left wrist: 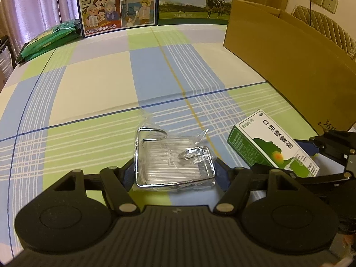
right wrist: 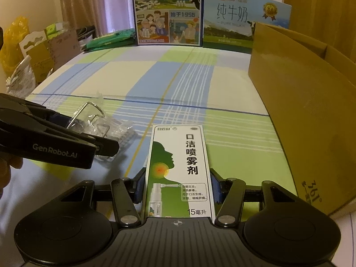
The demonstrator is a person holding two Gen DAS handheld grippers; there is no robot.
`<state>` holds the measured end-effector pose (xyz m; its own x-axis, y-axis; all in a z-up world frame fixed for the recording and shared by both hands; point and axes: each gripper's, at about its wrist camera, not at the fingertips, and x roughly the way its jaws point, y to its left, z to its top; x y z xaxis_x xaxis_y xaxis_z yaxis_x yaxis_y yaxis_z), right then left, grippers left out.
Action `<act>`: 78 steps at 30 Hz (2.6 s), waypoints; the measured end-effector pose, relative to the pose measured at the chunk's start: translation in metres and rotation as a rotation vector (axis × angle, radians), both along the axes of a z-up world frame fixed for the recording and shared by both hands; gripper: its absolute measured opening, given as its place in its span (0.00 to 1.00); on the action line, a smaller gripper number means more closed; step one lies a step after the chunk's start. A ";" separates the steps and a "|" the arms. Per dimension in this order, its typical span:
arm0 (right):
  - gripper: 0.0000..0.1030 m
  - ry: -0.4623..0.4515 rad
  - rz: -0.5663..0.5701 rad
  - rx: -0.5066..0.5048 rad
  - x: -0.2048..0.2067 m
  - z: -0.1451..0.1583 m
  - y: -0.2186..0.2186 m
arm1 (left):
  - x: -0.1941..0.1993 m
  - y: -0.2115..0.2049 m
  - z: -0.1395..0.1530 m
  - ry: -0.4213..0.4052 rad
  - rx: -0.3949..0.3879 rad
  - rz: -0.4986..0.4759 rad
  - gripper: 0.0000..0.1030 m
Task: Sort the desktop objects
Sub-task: 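Carry the metal rack and spray box over the cardboard box with both tools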
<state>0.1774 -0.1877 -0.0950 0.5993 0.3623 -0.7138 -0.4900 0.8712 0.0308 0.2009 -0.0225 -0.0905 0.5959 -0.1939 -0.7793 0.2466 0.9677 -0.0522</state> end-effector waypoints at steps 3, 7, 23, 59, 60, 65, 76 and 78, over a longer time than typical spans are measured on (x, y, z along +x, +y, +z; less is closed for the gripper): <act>0.51 0.001 -0.004 0.004 -0.002 0.004 -0.001 | 0.000 0.000 0.001 -0.001 -0.003 -0.002 0.64; 0.51 -0.003 -0.008 0.004 -0.004 0.010 -0.002 | -0.001 -0.002 0.004 -0.008 -0.010 -0.006 0.64; 0.51 -0.064 -0.028 0.013 -0.027 0.056 -0.018 | -0.016 -0.008 0.033 -0.059 -0.043 0.003 0.64; 0.51 -0.083 -0.212 0.151 -0.088 0.137 -0.132 | -0.117 -0.078 0.121 -0.134 -0.141 0.021 0.64; 0.51 -0.085 -0.218 0.154 -0.088 0.139 -0.134 | -0.117 -0.081 0.121 -0.134 -0.141 0.015 0.64; 0.51 -0.097 -0.240 0.166 -0.089 0.147 -0.148 | -0.117 -0.094 0.123 -0.135 -0.138 -0.010 0.64; 0.51 -0.102 -0.283 0.180 -0.083 0.152 -0.174 | -0.111 -0.120 0.133 -0.143 -0.138 -0.058 0.64; 0.51 -0.106 -0.291 0.176 -0.083 0.153 -0.179 | -0.110 -0.123 0.135 -0.146 -0.137 -0.066 0.64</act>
